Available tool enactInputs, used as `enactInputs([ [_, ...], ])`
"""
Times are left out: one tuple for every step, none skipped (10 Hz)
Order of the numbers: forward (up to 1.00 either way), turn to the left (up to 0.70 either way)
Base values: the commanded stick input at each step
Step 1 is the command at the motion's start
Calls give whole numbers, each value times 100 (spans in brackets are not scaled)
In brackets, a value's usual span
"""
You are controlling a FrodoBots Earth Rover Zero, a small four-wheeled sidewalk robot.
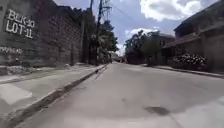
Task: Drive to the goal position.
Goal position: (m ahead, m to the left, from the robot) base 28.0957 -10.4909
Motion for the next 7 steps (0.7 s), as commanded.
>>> enactInputs([
  [100, -2],
  [100, 0],
  [100, 0],
  [100, 0],
  [100, 0],
  [100, 0],
  [100, -1],
])
